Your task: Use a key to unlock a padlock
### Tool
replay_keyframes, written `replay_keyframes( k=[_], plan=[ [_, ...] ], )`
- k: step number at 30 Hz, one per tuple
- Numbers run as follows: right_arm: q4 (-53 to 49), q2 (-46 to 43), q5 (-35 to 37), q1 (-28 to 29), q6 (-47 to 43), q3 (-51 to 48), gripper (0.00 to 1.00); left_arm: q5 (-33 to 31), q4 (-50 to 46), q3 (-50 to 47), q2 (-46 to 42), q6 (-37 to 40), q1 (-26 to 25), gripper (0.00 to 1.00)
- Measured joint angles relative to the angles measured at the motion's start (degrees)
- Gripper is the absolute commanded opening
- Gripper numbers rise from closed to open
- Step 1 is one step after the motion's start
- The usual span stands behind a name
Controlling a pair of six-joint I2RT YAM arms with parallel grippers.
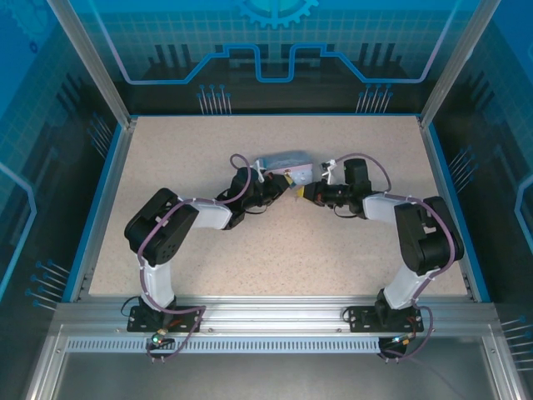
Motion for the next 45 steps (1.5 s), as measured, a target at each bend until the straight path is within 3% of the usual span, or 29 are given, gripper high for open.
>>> replay_keyframes(
  k=[31, 45],
  plan=[
    [5.18, 2.69, -0.74, 1.4, 2.73, -1.01, 0.0, 0.2, 0.0, -0.02, 0.11, 0.22, 0.09, 0.0],
    [4.52, 1.4, -1.81, 0.09, 1.7, -2.05, 0.0, 2.36, -0.24, -0.02, 0.11, 4.07, 0.09, 0.0]
  ],
)
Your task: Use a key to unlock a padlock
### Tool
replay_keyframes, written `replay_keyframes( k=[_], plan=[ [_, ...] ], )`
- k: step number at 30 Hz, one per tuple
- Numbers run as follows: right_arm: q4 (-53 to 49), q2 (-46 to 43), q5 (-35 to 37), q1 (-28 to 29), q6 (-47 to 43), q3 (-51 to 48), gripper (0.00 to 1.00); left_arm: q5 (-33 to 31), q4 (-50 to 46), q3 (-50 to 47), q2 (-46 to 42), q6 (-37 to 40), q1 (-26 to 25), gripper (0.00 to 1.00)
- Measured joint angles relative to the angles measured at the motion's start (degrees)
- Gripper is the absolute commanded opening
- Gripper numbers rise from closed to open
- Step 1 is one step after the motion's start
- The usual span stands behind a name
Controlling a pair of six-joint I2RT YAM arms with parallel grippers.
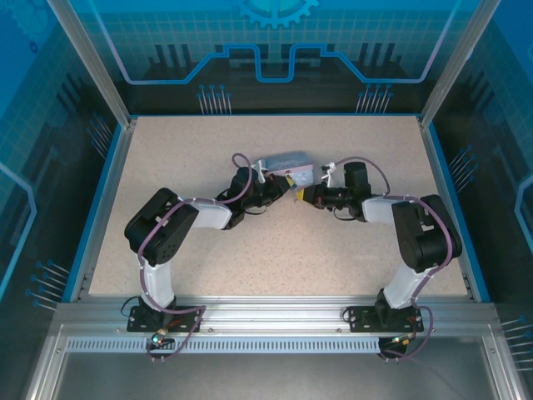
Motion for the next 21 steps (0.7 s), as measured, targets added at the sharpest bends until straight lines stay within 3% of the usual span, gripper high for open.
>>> replay_keyframes(
  k=[10, 21],
  plan=[
    [-0.87, -0.87, -0.24, -1.14, -0.72, -0.2, 0.0, 0.83, -0.68, 0.0, 0.0, 1.03, 0.0, 0.0],
    [4.81, -0.72, 0.11, -0.7, 2.89, -2.97, 0.0, 0.98, -1.01, 0.0, 0.0, 0.35, -0.04, 0.0]
  ],
)
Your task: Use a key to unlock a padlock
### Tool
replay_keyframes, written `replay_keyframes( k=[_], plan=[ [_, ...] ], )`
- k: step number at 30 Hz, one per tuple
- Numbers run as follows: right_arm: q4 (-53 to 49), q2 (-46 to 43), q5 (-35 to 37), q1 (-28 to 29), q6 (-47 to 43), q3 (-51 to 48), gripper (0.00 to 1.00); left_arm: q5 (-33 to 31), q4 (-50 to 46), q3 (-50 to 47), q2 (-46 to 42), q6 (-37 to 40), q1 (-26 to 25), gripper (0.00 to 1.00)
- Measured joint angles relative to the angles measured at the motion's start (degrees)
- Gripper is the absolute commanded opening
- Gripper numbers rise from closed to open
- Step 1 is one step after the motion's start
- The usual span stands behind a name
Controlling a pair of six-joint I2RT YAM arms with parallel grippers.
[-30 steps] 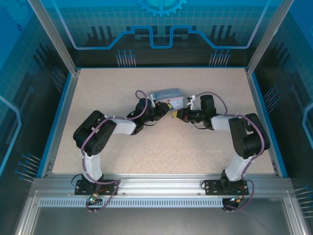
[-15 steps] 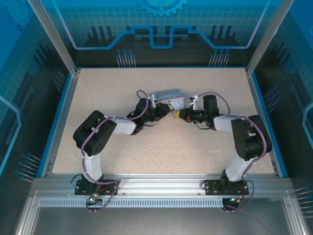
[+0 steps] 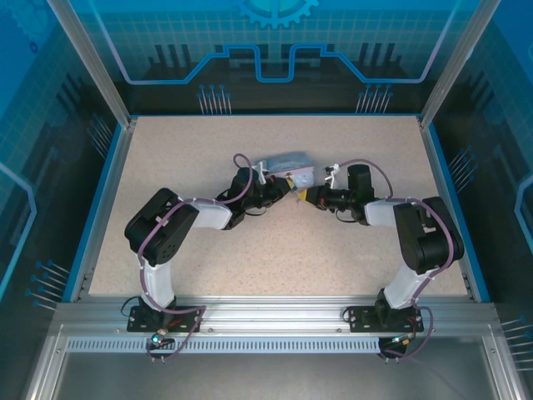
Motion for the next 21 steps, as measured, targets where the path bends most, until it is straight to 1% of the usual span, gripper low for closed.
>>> replay_keyframes(
  k=[9, 21],
  plan=[
    [4.48, 2.03, 0.76, 1.77, 4.85, -0.66, 0.0, -1.53, -0.24, -0.37, 0.0, 0.0, 0.0, 0.0],
    [6.82, 2.25, 0.96, 1.75, 6.56, -1.44, 0.0, -1.49, -0.22, -0.42, 0.0, 0.07, 0.0, 0.0]
  ],
)
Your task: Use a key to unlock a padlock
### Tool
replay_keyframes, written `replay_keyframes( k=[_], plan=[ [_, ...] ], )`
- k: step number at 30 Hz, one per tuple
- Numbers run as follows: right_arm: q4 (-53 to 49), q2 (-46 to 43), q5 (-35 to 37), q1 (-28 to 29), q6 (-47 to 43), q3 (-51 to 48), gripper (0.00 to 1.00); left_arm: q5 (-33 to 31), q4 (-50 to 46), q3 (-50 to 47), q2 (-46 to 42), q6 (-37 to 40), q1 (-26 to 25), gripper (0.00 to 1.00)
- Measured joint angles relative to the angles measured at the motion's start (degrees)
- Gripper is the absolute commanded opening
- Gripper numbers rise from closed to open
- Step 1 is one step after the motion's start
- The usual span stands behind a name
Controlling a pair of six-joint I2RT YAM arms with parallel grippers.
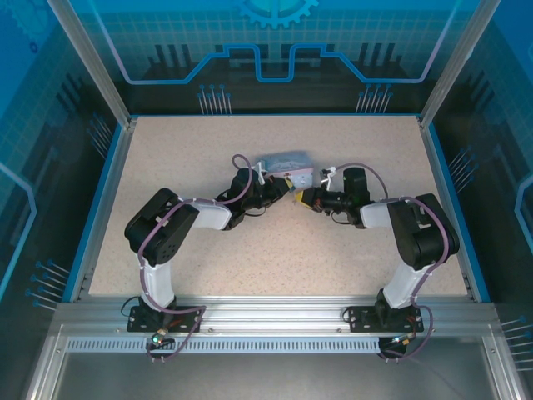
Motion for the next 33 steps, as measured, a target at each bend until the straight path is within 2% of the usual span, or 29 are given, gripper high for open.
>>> replay_keyframes(
  k=[33],
  plan=[
    [-3.37, -1.55, -0.83, -0.5, -0.72, -0.02, 0.0, 1.53, -0.02, 0.0, 0.11, 1.51, 0.0, 0.0]
  ],
)
